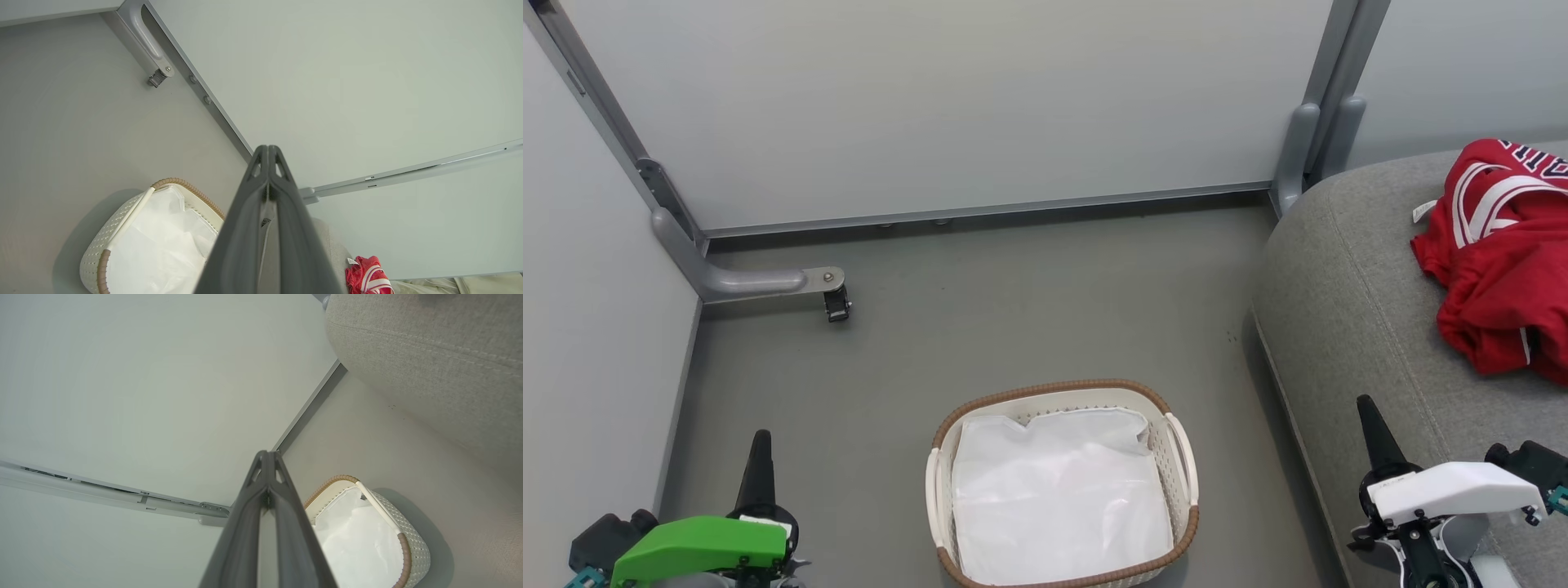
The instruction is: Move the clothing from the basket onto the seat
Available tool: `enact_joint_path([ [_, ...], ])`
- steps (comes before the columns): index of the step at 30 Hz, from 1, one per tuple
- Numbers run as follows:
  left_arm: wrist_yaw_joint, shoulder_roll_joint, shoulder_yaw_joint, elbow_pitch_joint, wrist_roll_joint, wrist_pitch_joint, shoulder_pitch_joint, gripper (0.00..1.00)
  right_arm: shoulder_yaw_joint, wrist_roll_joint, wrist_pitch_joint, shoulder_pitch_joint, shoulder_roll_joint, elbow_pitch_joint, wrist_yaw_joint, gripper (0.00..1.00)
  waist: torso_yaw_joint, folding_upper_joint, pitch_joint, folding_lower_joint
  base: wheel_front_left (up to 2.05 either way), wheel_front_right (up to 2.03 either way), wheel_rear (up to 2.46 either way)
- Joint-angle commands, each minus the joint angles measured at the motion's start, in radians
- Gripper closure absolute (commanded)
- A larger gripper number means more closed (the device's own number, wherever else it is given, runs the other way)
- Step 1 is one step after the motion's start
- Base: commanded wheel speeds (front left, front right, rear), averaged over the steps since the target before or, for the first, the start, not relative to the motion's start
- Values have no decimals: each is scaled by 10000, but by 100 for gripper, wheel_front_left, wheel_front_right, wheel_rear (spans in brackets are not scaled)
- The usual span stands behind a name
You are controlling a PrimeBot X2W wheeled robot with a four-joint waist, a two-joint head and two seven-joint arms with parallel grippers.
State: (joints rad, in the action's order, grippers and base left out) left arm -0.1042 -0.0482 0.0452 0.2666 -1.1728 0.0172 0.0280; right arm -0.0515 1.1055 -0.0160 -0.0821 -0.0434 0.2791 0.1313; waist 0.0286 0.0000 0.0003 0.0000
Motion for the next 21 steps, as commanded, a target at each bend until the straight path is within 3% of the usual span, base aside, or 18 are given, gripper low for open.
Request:
enact_joint_path([
  [1,-54,-30,78,-104,-229,-90,284,100,-63,281,80,-205,-60,-137,-4,100,-7,0,1,0,0,0,0],
  [21,-147,-32,339,-161,-1904,-594,528,100,-294,2187,578,-241,-74,-231,-6,100,-101,0,10,0,0,0,0],
])
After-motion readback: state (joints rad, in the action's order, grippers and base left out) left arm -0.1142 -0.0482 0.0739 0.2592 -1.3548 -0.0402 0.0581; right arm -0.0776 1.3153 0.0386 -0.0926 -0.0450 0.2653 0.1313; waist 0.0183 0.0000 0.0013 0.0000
